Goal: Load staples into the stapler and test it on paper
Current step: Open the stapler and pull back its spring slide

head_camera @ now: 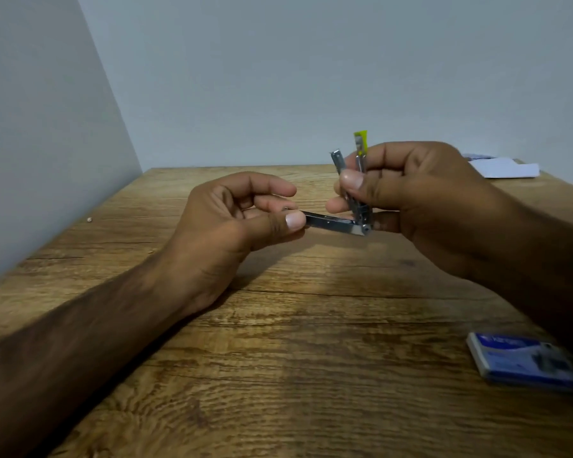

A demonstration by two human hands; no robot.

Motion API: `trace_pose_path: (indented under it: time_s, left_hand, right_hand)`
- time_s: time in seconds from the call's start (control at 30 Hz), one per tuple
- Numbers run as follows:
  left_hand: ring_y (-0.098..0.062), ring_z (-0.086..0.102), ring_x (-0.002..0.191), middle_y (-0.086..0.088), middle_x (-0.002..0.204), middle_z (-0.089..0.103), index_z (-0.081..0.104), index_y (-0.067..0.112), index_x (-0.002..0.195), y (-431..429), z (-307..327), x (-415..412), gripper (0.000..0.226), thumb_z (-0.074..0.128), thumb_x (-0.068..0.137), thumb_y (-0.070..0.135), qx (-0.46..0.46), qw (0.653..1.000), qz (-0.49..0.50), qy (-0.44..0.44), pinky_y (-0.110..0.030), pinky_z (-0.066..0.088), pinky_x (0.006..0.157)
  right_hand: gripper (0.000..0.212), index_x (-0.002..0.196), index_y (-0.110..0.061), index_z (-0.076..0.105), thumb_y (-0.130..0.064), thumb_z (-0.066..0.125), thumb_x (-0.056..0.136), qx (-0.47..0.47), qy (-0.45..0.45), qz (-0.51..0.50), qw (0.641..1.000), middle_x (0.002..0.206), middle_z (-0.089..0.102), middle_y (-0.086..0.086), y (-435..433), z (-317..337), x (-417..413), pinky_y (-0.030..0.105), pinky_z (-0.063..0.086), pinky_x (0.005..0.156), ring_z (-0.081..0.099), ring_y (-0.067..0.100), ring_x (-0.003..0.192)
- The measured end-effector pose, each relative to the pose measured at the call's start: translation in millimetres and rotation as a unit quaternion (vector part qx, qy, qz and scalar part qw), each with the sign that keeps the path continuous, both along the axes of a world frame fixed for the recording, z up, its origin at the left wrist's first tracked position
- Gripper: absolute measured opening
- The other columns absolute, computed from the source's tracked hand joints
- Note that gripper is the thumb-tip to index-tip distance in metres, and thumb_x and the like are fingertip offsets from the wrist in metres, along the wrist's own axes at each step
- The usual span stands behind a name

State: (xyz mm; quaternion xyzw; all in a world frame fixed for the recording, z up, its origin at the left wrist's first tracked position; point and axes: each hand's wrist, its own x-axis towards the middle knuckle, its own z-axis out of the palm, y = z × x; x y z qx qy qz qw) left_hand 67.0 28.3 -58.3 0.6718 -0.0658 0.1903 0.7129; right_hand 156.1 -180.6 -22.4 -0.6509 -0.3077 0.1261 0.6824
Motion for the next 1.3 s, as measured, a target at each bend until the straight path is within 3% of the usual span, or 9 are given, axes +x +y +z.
trace_pose_path:
  time_s: [0.13,0.33,0.5,0.57,0.63,0.83,1.03,1.13,1.3]
  left_hand:
    - [-0.016,0.072,0.075,-0.003,0.077,0.073,0.079,0.014,0.091,20.6,5.7,-2.3,0.029,0.089,0.065,0.005,0.093,0.995,0.016,0.018,-0.042,0.063,0.086]
    - [-0.014,0.07,0.074,-0.004,0.082,0.074,0.079,0.017,0.092,48.1,16.2,-5.6,0.029,0.088,0.065,0.01,0.218,0.975,-0.016,0.037,-0.022,0.061,0.075]
    - [-0.018,0.063,0.08,-0.006,0.083,0.069,0.077,0.017,0.104,55.1,21.1,-10.6,0.038,0.085,0.069,0.006,0.288,0.953,-0.076,0.061,-0.021,0.055,0.077]
    - [-0.017,0.062,0.078,-0.005,0.082,0.067,0.076,0.017,0.107,52.4,21.8,-12.3,0.04,0.085,0.07,0.004,0.324,0.938,-0.092,0.081,-0.019,0.053,0.073]
    - [-0.011,0.06,0.074,-0.003,0.081,0.064,0.077,0.018,0.107,48.5,23.8,-14.4,0.04,0.085,0.073,-0.001,0.361,0.922,-0.104,0.097,-0.015,0.049,0.067]
    - [-0.015,0.057,0.068,-0.001,0.079,0.058,0.075,0.033,0.106,37.2,31.0,-22.1,0.036,0.073,0.076,0.011,0.466,0.869,-0.121,0.115,-0.04,0.047,0.066]
    - [-0.012,0.059,0.069,0.005,0.088,0.061,0.068,0.035,0.112,23.2,29.9,-27.1,0.036,0.076,0.079,0.023,0.488,0.851,-0.151,0.121,-0.041,0.051,0.067]
    - [-0.02,0.063,0.07,0.005,0.091,0.064,0.059,0.034,0.121,9.2,22.4,-27.2,0.042,0.076,0.083,0.038,0.471,0.873,-0.111,0.058,-0.045,0.054,0.066]
    - [-0.019,0.06,0.061,0.004,0.085,0.063,0.059,0.029,0.123,-9.2,14.6,-27.8,0.03,0.069,0.094,0.029,0.499,0.861,-0.094,-0.028,-0.032,0.05,0.054]
  right_hand:
    - [0.032,0.097,-0.015,0.077,-0.016,0.085,0.066,-0.059,0.01,0.036,0.998,0.088,0.076,0.006,-5.8,-2.9,9.8,0.036,0.061,0.082,0.075,0.022,0.088]
    - [0.04,0.095,0.001,0.077,-0.012,0.086,0.058,-0.131,0.049,0.101,0.985,0.099,0.079,0.025,-15.6,-5.6,19.6,0.027,0.064,0.075,0.078,0.023,0.084]
    - [0.033,0.088,-0.006,0.081,-0.021,0.087,0.059,-0.254,-0.036,0.091,0.962,0.072,0.073,0.012,-23.2,-1.4,24.8,0.022,0.05,0.052,0.063,0.011,0.06]
    - [0.031,0.088,-0.008,0.081,-0.021,0.09,0.061,-0.283,-0.064,0.096,0.952,0.071,0.07,0.018,-24.0,-0.8,24.1,0.025,0.045,0.051,0.058,0.018,0.062]
    - [0.027,0.088,-0.01,0.081,-0.016,0.092,0.064,-0.299,-0.067,0.108,0.946,0.068,0.073,0.008,-23.4,-1.1,23.2,0.024,0.046,0.052,0.061,0.016,0.062]
    - [0.024,0.09,-0.009,0.079,-0.007,0.09,0.069,-0.302,-0.078,0.122,0.942,0.056,0.07,-0.009,-20.5,-5.1,23.5,0.008,0.043,0.046,0.062,-0.003,0.05]
    - [0.023,0.09,-0.011,0.08,-0.011,0.091,0.069,-0.295,-0.102,0.151,0.938,0.06,0.069,-0.007,-16.8,-7.6,18.5,0.009,0.043,0.048,0.06,-0.002,0.053]
    - [0.024,0.09,-0.016,0.08,-0.015,0.092,0.07,-0.294,-0.113,0.171,0.934,0.07,0.075,-0.001,-13.5,-8.7,13.5,0.012,0.047,0.051,0.064,0.002,0.059]
    - [0.033,0.096,-0.016,0.076,-0.008,0.092,0.068,-0.272,-0.115,0.19,0.936,0.082,0.078,0.007,-8.1,-11.8,7.8,0.023,0.055,0.063,0.067,0.014,0.072]
